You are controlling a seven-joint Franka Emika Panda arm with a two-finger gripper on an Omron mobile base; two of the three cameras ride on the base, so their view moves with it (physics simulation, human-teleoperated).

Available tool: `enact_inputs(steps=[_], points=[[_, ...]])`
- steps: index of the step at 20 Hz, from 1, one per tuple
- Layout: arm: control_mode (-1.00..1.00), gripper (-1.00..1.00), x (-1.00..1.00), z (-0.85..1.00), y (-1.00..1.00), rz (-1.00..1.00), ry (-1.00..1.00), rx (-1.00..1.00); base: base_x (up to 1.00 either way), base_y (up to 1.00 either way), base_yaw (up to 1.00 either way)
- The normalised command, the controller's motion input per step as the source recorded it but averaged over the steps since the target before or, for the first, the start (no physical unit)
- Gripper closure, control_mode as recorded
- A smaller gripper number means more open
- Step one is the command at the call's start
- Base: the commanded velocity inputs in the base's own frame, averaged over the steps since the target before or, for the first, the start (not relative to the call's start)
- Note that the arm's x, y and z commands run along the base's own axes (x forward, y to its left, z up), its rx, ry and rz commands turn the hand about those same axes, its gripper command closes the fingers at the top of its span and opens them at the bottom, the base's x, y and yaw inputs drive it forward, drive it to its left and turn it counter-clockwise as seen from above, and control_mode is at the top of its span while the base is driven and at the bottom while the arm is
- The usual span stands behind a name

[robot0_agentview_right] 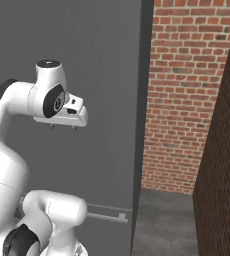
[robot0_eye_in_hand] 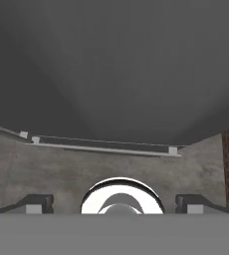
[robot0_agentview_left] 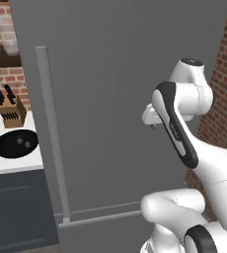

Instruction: Grab a lemon wedge from the fridge and one ice cube from the ice bowl, and put them in the glass of lemonade.

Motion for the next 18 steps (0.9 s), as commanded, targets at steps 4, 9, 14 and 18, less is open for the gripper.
enact_inputs(steps=[4, 9, 14, 18], points=[[-1.0, -1.0, -0.24, -0.23, 0.0, 0.0, 0.0, 0.0, 0.0, 0.0, 0.0], [-1.0, -1.0, -0.17, -0.33, 0.0, 0.0, 0.0, 0.0, 0.0, 0.0, 0.0], [-1.0, -1.0, -0.03, -0.11, 0.0, 0.0, 0.0, 0.0, 0.0, 0.0, 0.0], [-1.0, -1.0, -0.13, -0.2, 0.0, 0.0, 0.03, 0.0, 0.0, 0.0, 0.0]])
